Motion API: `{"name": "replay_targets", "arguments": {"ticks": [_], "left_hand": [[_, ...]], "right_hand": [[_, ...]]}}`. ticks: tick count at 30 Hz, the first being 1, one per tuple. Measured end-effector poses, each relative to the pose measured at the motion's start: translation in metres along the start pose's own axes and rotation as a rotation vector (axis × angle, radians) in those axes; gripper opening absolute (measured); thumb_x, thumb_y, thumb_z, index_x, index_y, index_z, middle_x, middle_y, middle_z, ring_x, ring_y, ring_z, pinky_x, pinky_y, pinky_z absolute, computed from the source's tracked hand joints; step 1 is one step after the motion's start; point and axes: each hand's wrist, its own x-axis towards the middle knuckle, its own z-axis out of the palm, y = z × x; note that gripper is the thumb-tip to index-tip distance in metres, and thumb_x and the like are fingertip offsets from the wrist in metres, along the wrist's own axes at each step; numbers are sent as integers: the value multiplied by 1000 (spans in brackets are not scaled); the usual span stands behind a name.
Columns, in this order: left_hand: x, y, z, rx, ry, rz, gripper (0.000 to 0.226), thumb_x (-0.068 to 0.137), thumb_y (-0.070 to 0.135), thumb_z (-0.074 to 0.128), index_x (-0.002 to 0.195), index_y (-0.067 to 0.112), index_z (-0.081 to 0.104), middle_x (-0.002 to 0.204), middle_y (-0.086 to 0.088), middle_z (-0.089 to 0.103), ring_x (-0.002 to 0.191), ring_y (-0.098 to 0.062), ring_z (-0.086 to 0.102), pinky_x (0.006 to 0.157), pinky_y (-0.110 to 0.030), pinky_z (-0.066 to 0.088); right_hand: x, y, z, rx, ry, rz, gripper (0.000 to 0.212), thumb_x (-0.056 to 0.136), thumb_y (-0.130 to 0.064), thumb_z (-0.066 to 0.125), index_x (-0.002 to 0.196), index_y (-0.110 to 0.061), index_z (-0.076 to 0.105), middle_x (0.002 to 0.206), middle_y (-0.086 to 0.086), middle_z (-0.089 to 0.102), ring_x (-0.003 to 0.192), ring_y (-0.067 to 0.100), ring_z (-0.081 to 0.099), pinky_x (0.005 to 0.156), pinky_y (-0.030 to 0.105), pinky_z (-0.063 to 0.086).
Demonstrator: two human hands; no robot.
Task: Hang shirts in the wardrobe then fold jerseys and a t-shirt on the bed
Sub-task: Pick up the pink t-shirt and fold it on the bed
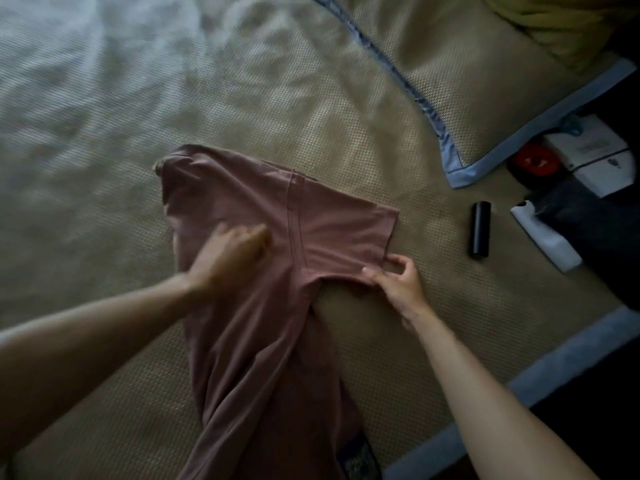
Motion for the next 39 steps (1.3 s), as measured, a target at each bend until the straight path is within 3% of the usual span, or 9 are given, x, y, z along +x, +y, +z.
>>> {"name": "replay_targets", "arguments": {"ticks": [8,13,16,19,24,29,33,37,39], "left_hand": [[-159,63,17,-51,-557,-257,61,81,80,46,108,26,49,116,0,69,107,-27,67,74,-36,47],[-239,64,1,-220,-765,-425,46,87,54,64,111,15,58,114,-9,69,103,-30,67,82,-36,51],[-274,78,-16,-485,-623,-503,16,84,33,72,88,24,59,96,2,65,92,-20,65,78,-30,51],[-291,112,-29,-745,-421,-499,29,80,20,73,101,20,53,94,5,61,83,-9,59,71,-23,46],[-299,171,-29,-787,-364,-430,27,86,20,71,106,12,54,90,5,62,73,-6,57,59,-15,45],[-298,192,-11,-753,-263,-465,21,98,31,59,99,12,67,87,4,70,79,-12,64,71,-32,53],[-307,194,-5,-911,-228,-512,23,98,32,63,88,12,70,75,-1,71,67,-14,65,72,-40,59],[-313,189,-5,-908,-243,-476,24,97,32,64,83,14,67,72,1,69,64,-11,62,69,-42,55],[-312,190,-8,-986,-267,-470,19,101,24,59,95,9,69,79,2,68,67,-2,61,70,-32,56]], "right_hand": [[-42,22,11,-7,-16,10,66,83,-18,79,133,-5,37,119,4,60,69,10,59,39,19,48],[-122,69,16,-204,-63,79,62,86,-16,76,133,-3,38,115,11,57,66,15,56,46,27,50],[-183,116,12,-452,-160,110,63,80,-27,82,128,-3,50,117,12,64,90,23,63,73,34,53],[-219,149,3,-753,-161,84,74,79,-37,81,136,-6,45,132,12,58,120,30,57,93,37,47],[-251,164,3,-523,-129,110,42,98,-28,56,131,-3,57,127,12,63,111,26,60,83,30,46],[-261,173,8,-464,-165,-32,15,87,-16,70,91,-13,56,89,4,61,91,23,58,75,33,47],[-271,183,17,-621,21,-310,23,79,-30,76,84,-22,56,97,2,52,90,19,51,80,31,43],[-285,175,33,-44,-288,6,37,88,-50,66,93,-14,74,90,2,74,86,19,70,76,28,55],[-290,172,35,162,-476,135,43,88,-45,68,113,-11,74,105,9,76,101,23,71,93,35,57]]}}
